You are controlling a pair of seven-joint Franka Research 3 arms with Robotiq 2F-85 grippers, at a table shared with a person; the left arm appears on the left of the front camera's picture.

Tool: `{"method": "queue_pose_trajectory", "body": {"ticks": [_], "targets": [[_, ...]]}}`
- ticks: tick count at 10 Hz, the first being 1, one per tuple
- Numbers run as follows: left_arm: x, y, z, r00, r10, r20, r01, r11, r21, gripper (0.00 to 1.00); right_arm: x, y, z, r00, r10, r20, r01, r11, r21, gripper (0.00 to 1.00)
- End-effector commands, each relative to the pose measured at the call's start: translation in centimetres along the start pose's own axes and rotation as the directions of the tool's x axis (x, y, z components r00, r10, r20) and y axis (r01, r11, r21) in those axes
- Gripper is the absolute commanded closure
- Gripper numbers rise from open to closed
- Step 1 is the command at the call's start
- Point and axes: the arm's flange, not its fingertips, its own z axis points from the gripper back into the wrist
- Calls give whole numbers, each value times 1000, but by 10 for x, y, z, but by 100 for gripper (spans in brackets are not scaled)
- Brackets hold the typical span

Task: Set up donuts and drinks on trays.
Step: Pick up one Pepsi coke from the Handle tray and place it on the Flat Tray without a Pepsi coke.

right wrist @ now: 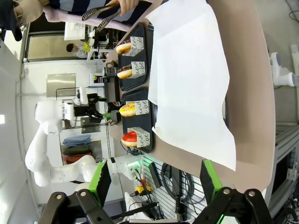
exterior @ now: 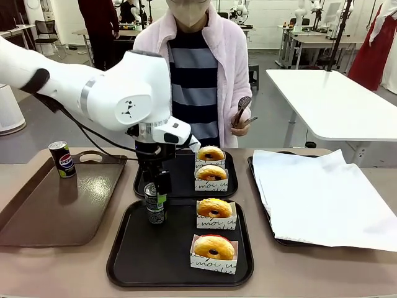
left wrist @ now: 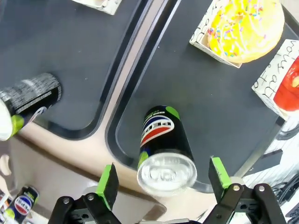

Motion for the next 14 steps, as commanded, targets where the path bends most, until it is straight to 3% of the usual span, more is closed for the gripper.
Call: {"method": "queue_pose_trajectory", "body": {"ticks": [1,4,8,10,11,14], "targets": [[-15,-18,45,996,84,-1,-84,994,75,0,0,0,0,1000,6,1,-6,1000,9,0],[-56,-38,89,971,215,103,-223,972,79,0,0,0,0,1000,6,1,-6,1000,9,0],[-112,-50,99,889,392,235,-412,910,39,0,0,0,0,1000,6,1,-6,1000,9,0],[-117,-36,101,878,417,237,-437,899,36,0,0,0,0,1000,6,1,-6,1000,9,0],[-109,-43,111,905,374,202,-389,920,42,0,0,0,0,1000,6,1,-6,1000,9,0],[-109,-43,111,905,374,202,-389,920,42,0,0,0,0,1000,6,1,-6,1000,9,0]]}}
